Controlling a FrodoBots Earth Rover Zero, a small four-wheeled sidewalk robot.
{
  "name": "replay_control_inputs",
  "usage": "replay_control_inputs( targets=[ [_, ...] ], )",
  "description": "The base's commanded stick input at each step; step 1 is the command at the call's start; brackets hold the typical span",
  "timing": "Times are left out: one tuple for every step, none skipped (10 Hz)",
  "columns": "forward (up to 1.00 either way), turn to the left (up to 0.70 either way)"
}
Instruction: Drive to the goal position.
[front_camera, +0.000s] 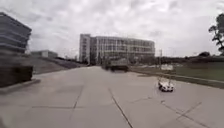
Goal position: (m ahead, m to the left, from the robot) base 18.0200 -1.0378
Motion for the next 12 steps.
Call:
replay_control_inputs(
  targets=[
    [1.0,0.0],
    [1.0,0.0],
    [1.0,0.0],
    [1.0,0.0],
    [1.0,0.0],
    [1.0,0.0],
    [1.0,0.0],
    [1.0,0.0],
    [1.0,0.0],
    [1.0,0.0],
    [1.0,0.0],
    [1.0,0.0]
  ],
)
